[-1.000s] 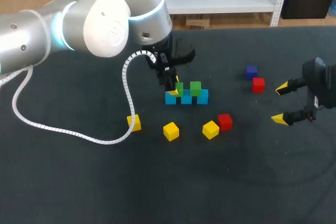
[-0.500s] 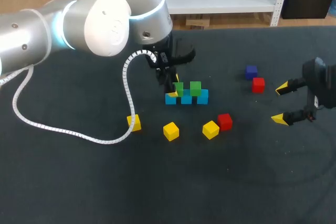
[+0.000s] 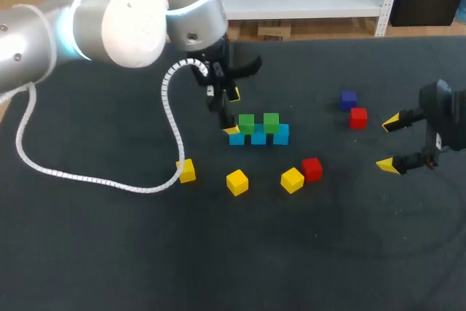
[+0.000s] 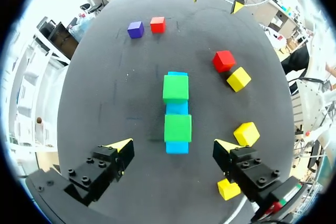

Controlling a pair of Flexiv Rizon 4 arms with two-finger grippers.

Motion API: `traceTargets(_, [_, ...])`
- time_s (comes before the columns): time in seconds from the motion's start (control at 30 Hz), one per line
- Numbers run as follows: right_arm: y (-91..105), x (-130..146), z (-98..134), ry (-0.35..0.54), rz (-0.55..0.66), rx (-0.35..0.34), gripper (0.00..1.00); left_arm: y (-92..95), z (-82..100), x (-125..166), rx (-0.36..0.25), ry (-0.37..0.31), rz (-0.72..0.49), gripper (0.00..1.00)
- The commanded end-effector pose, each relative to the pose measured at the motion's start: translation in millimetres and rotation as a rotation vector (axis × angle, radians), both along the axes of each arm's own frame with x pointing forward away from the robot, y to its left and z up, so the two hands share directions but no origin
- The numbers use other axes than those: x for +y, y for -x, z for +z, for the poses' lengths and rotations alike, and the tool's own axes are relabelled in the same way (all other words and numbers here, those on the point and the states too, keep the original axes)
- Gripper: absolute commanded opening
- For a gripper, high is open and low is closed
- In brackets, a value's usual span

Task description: Place the blue cubes, place green cubes on the blue cubes, place the yellow cubes on the green cubes, then place the red cubes on the yellow cubes, and place purple cube on the red cubes.

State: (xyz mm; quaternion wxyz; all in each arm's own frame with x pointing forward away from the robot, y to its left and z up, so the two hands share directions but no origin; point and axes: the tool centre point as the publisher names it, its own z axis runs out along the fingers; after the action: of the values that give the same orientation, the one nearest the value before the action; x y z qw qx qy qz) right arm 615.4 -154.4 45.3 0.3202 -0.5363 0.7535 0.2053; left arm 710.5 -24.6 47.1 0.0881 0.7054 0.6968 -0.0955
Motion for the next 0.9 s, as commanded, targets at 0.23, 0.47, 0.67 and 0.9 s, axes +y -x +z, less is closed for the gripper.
traceTargets(0.23, [-0.5,0,-1,-0.003,0.001,-0.001,1.00,36.3,22.3,49,-0.037,0.024,0.057,1.00])
traceTargets(0.47, [-0.5,0,-1,-0.003,0.001,-0.001,1.00,52.1,37.0,72,-0.055,0.059,0.068,1.00])
traceTargets(0.67, [-0.5,0,-1,-0.003,0.001,-0.001,1.00,73.6,41.9,81,-0.049,0.075,0.122,1.00])
traceTargets(0.9, [-0.5,0,-1,-0.003,0.001,-0.001,1.00,99.4,48.8,70,-0.055,0.077,0.206,1.00])
